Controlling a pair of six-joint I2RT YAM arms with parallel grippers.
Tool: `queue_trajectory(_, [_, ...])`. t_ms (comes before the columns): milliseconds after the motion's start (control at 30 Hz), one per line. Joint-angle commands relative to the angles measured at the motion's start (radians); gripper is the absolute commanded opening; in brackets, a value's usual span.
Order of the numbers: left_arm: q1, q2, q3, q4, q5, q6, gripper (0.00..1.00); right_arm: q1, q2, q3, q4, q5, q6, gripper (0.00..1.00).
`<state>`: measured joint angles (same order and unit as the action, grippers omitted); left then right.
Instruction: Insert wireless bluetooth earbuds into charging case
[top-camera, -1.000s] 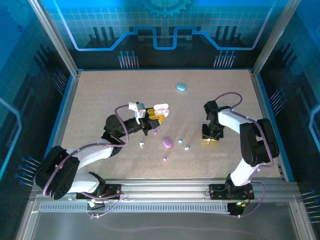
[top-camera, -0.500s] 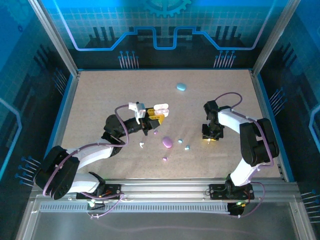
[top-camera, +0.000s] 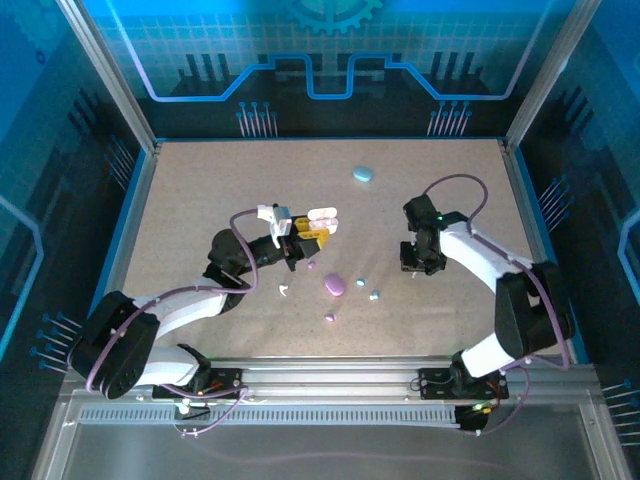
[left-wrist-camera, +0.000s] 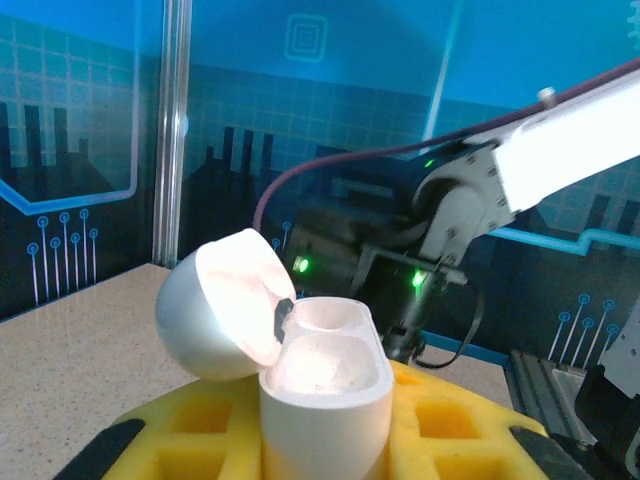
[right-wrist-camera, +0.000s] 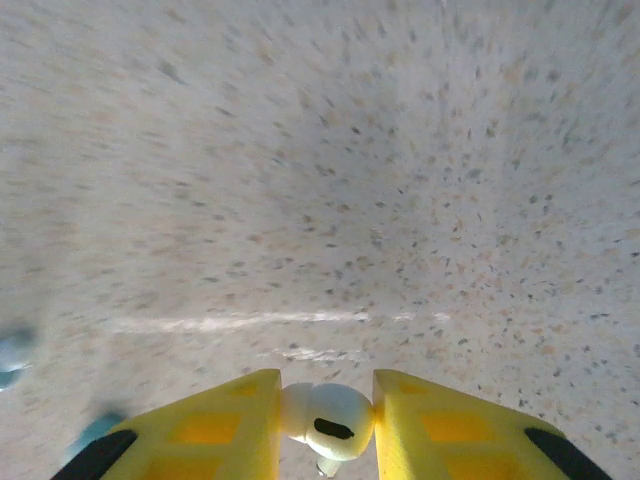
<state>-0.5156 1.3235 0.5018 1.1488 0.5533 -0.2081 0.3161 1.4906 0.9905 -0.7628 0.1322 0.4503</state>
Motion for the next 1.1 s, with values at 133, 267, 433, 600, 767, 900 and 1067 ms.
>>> queue_trajectory(133, [-0.012,0.039,0.033,0.031,-0.010,-0.025,0.18,0.152,-0.268,0.173,0.000,0.103,-0.043,0.29])
queue_trajectory(267, [-0.021,0.060,0.039,0.057,-0.013,-0.042,0.18,0.264,-0.346,0.260,0.052,0.173,-0.074,0.27])
queue_trajectory(433, [-0.033,0.078,0.056,0.070,-0.011,-0.052,0.18,0.389,-0.337,0.354,0.098,0.196,-0.127,0.27])
queue_trajectory(600, [-0.044,0.086,0.067,0.071,-0.011,-0.056,0.18,0.470,-0.280,0.421,0.126,0.211,-0.161,0.27])
queue_trajectory(767, [-0.050,0.083,0.072,0.071,-0.011,-0.057,0.18,0.514,-0.232,0.438,0.178,0.208,-0.196,0.28])
queue_trajectory(900, [-0.049,0.078,0.072,0.072,-0.013,-0.058,0.18,0.529,-0.211,0.437,0.193,0.207,-0.205,0.28])
queue_trajectory(1067, [-0.050,0.078,0.072,0.076,-0.015,-0.062,0.19,0.534,-0.203,0.423,0.206,0.199,-0.204,0.28])
